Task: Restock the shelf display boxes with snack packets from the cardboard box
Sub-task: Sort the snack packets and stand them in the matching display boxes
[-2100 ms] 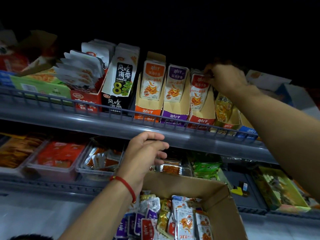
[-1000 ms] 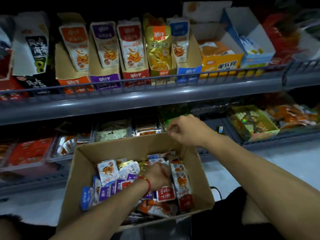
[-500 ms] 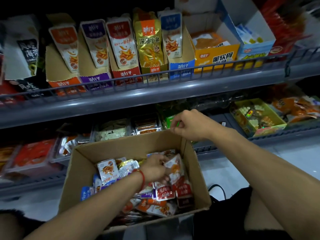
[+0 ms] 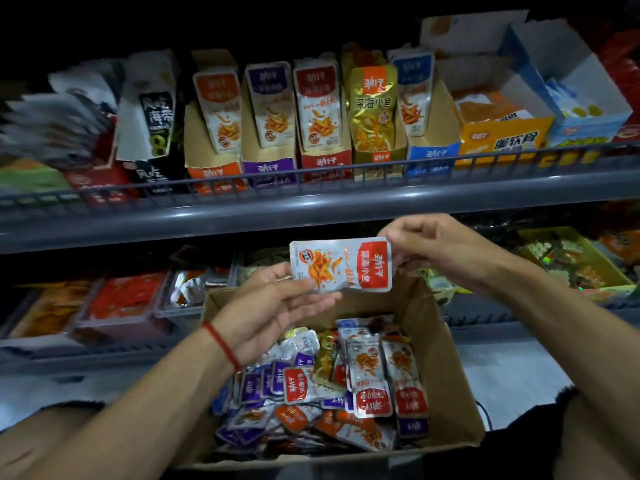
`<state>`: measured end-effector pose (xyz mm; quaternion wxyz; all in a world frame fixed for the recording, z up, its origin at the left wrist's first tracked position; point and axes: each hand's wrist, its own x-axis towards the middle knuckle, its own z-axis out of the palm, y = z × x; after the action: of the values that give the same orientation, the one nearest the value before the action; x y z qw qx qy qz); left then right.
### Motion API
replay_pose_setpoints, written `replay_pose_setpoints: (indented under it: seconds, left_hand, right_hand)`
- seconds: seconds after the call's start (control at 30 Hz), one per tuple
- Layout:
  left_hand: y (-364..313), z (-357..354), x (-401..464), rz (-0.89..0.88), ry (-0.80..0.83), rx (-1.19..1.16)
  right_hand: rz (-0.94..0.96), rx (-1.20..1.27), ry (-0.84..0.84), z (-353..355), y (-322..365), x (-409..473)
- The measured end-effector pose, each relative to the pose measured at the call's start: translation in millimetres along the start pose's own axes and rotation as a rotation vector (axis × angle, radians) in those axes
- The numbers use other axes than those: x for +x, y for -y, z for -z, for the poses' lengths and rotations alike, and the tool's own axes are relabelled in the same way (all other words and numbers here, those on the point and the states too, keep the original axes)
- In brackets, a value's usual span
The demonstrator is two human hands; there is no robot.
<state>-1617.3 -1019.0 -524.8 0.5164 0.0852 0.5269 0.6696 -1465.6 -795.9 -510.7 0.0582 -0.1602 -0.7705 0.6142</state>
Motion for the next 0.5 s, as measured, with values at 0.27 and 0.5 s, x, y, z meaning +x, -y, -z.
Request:
replay_pose_setpoints:
  seconds: [0.27, 0.5]
  left_hand:
    - [-10, 14, -4, -0.209, -0.083, 0.196]
    - [-16, 15, -10, -0.248, 0.025, 0.141]
  right_hand:
    - [-0.031, -0.011, -0.142, -34, 6, 7]
    - [0.002, 0.147, -0.328, -40, 18, 13]
